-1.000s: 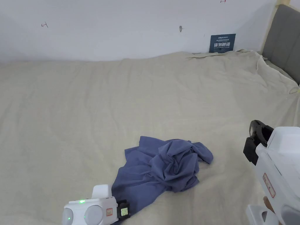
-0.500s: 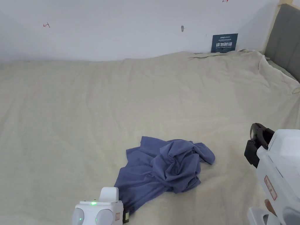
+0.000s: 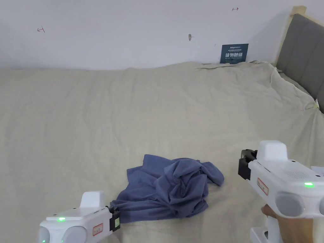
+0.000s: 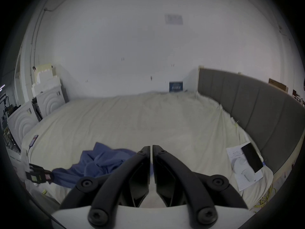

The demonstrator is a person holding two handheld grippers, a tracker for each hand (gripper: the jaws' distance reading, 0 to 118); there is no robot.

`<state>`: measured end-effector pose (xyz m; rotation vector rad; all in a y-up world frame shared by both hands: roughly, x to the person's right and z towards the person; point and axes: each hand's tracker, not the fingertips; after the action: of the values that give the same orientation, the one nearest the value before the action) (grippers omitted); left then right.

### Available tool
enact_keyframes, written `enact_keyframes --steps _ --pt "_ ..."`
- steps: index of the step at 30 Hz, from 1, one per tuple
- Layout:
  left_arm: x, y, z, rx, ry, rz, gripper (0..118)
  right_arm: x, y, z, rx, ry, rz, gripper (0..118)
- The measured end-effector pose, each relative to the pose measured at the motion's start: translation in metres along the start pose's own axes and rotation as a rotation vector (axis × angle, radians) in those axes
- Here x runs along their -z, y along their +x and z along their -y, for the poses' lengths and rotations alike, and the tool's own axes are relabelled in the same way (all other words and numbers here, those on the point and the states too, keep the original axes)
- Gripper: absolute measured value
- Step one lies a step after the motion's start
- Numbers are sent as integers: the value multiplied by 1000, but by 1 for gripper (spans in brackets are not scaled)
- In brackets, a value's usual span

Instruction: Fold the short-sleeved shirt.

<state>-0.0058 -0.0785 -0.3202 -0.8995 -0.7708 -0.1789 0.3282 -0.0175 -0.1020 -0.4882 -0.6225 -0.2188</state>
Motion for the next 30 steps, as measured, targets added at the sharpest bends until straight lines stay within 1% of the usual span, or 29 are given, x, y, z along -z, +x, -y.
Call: enact_keyframes --steps 1,2,3,4,5,6,7,11,12,13,19,20,21,23,25,26,27,28,29,30 --pt "-1 -1 -2 -7 6 4 1 15 2 -1 16 -37 -1 12" --pt "-1 -2 -4 -8 6 8 1 28 4 -1 30 -56 -13 25" --pt "-1 -1 -6 -8 10 9 1 42 6 -2 46 -89 -24 50" --pt "-1 -1 -7 -8 13 10 1 55 9 -3 67 -119 -29 69" --pt "-1 -1 -8 -6 14 13 1 69 11 -2 85 -144 -37 84" --pt "-1 -1 -9 -6 15 14 1 81 13 -2 118 -161 -43 94" --pt "-1 0 -10 -7 16 18 1 94 15 -2 139 -179 -47 95" --pt "1 1 -13 -8 14 25 1 140 15 -2 169 -275 -55 95" --pt "2 1 -13 -8 13 25 1 152 14 -2 158 -306 -39 95" --pt "2 1 -14 -9 11 25 1 164 14 0 146 -335 -43 95" --pt "6 0 -16 -9 2 27 1 210 2 10 150 -439 -52 93" --pt "6 0 -16 -9 -1 29 1 215 0 12 146 -455 -54 88" --pt "7 0 -16 -10 -2 30 1 210 -8 14 144 -466 -55 78" --pt "7 0 -16 -10 -5 33 1 213 -13 19 143 -490 -51 62" --pt "7 0 -16 -11 -4 34 1 216 -14 24 137 -510 -72 44" --pt "6 0 -15 -12 -5 36 1 215 -14 26 147 -513 -86 31" --pt "6 0 -15 -13 -6 36 1 214 -14 27 168 -519 -100 25" --pt "6 0 -15 -14 -5 37 1 212 -14 28 190 -517 -102 25" --pt "5 0 -14 -15 -4 39 1 212 -12 29 209 -517 -113 9" --pt "4 0 -14 -18 -1 42 1 209 -12 29 194 -515 -108 9"
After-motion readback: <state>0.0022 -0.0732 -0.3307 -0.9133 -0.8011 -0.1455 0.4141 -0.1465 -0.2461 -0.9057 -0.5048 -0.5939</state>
